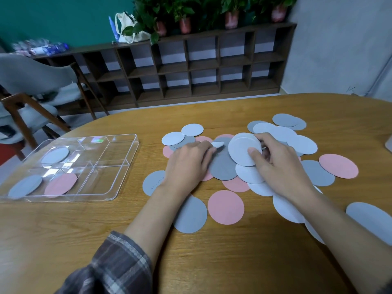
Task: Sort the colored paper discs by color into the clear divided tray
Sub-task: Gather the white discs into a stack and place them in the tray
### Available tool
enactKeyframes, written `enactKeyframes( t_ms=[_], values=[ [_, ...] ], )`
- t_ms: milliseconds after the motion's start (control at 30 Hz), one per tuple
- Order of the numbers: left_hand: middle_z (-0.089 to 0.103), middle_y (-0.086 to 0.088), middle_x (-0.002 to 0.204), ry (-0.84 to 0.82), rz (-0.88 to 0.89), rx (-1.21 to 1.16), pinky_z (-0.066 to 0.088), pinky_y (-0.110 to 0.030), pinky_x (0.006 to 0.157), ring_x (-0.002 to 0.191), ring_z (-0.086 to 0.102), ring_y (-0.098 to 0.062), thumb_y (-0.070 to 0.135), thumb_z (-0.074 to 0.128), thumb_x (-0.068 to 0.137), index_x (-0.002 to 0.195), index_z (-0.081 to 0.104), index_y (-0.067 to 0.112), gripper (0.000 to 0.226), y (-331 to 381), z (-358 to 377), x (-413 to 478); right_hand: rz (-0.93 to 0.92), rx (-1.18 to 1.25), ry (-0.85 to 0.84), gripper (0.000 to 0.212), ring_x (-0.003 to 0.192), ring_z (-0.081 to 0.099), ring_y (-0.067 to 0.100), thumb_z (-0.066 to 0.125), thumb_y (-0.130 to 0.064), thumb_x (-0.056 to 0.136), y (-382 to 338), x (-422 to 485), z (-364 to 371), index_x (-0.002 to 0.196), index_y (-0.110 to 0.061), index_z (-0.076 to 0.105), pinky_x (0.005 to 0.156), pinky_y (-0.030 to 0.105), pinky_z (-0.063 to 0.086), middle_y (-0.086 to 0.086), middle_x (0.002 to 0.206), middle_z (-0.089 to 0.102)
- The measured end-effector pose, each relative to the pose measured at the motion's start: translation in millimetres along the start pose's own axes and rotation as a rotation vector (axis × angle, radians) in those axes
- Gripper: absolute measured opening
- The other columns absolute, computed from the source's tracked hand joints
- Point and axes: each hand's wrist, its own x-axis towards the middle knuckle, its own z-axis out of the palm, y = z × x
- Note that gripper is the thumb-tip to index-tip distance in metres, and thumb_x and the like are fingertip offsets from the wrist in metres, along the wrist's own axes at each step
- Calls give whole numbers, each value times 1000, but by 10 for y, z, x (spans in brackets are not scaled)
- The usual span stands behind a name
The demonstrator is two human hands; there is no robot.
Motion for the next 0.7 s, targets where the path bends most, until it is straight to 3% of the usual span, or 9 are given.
enactKeyframes(
  t_ms=[67, 133, 233, 300, 400, 467, 567, 700],
  values=[
    [69, -2, 78, 86, 1, 36, 38, -36, 55, 73, 65, -28, 41, 38, 107, 95, 66, 16, 39, -17, -25, -7, 9, 13, 6, 25, 84, 55, 0, 53, -26, 103, 0, 2, 4, 127, -23, 59, 60, 10, 36, -9, 94, 63],
    [67, -4, 77, 151, -48, 31, 33, -33, 57, 70, 62, -29, 29, 48, 108, 95, 65, 13, 26, 0, -103, -32, 11, 21, 10, 27, 80, 55, -1, 53, -25, 103, -4, -1, 6, 130, -24, 59, 59, 10, 36, -16, 86, 58],
    [62, 4, 78, 211, -135, -180, 41, -38, 61, 72, 57, -22, 26, 47, 109, 99, 61, 15, 21, 24, -206, -86, -2, 31, 12, 33, 79, 54, -4, 51, -25, 105, -26, -12, 6, 137, -27, 58, 62, 7, 37, -18, 88, 56],
    [56, 15, 75, 203, -139, -385, 39, -27, 64, 72, 53, -8, 22, 47, 110, 97, 60, 14, 20, 54, -252, -123, -16, 35, 1, 37, 83, 54, -3, 50, -26, 106, -39, -15, 16, 142, -29, 55, 67, 7, 37, -13, 99, 59],
    [62, 22, 87, 110, -78, -498, 38, -10, 69, 77, 58, 2, 15, 55, 108, 98, 64, 11, 15, 116, -249, -150, -32, 56, -25, 41, 94, 59, 11, 49, -26, 106, -37, -19, 33, 147, -31, 52, 80, 25, 40, -7, 109, 61],
    [68, 10, 88, 62, -82, -576, 48, -13, 66, 72, 64, -8, 15, 60, 105, 102, 67, 10, 9, 137, -188, -145, -43, 59, -49, 41, 100, 60, 15, 48, -25, 107, -41, -26, 38, 147, -31, 52, 83, 27, 39, -9, 105, 59],
    [69, 3, 91, 47, -114, -644, 63, -32, 63, 77, 68, -14, 20, 69, 99, 116, 70, 18, 17, 183, -116, -141, -52, 70, -87, 38, 103, 56, 12, 44, -23, 108, -50, -34, 46, 144, -32, 54, 82, 25, 38, -18, 98, 57],
    [70, 4, 86, 73, -115, -581, 57, -20, 73, 79, 68, -11, 25, 76, 94, 126, 75, 22, 32, 217, -95, -134, -40, 106, -126, 40, 102, 52, 8, 37, -23, 110, -64, -42, 59, 145, -34, 53, 84, 21, 36, -22, 96, 52]
  ],
)
